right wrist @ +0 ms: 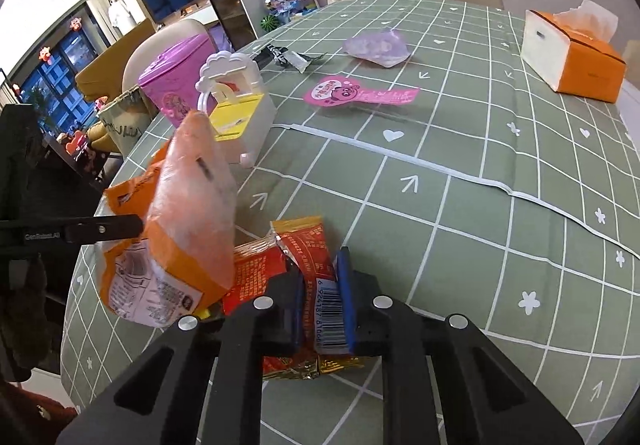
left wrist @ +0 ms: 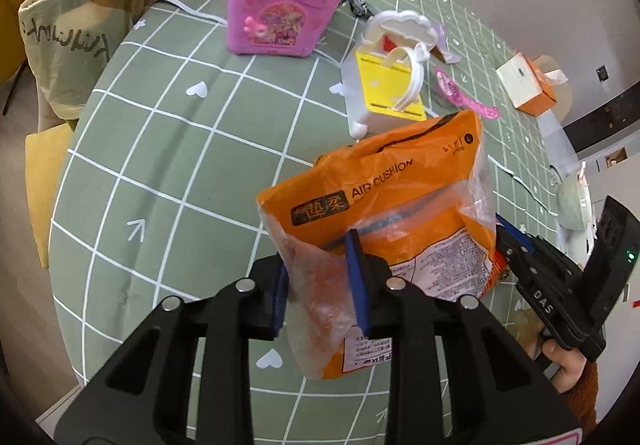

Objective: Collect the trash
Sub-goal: 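Carry the orange bag and red packets to the trash bag with both grippers, then release the orange bag and red packets into the trash bag with both grippers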

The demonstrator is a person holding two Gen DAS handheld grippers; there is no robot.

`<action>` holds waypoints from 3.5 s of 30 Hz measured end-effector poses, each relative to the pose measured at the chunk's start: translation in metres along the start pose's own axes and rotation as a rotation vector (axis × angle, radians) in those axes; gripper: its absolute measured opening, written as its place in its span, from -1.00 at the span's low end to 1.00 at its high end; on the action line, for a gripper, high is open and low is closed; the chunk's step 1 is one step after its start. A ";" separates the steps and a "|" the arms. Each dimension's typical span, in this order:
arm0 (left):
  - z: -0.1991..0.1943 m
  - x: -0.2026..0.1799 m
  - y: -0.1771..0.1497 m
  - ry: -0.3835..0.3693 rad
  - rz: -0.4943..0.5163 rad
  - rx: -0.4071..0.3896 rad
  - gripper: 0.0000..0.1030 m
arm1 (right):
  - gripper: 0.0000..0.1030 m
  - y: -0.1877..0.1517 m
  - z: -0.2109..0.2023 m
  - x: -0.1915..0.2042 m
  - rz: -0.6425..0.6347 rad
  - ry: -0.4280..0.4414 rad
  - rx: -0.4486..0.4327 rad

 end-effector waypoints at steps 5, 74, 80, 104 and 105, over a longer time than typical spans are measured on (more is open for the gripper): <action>-0.024 0.001 0.003 -0.002 0.013 -0.066 -0.56 | -0.70 0.004 -0.004 0.008 -0.019 -0.004 -0.007; -0.077 0.322 0.181 0.287 -0.199 -0.274 -0.49 | -0.80 0.285 0.094 0.272 -0.417 -0.013 -0.136; -0.091 0.332 0.172 0.192 -0.229 -0.320 -0.17 | -0.80 0.278 0.123 0.341 -0.457 0.070 -0.112; -0.159 0.371 0.046 0.163 -0.512 -0.461 -0.12 | -0.75 0.142 0.223 0.415 -0.668 0.000 0.266; -0.160 0.368 0.045 0.162 -0.511 -0.462 -0.12 | -0.68 0.143 0.218 0.413 -0.673 0.002 0.263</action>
Point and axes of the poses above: each gripper's, at about its wrist camera, not at the fingertips, and z roughly the way its jaws point, x to its left, y to its top, the point moved 6 cm from there along z, roughly the way its jaws point, and after that the axes turned 11 degrees about z, right-handed, at the moved point
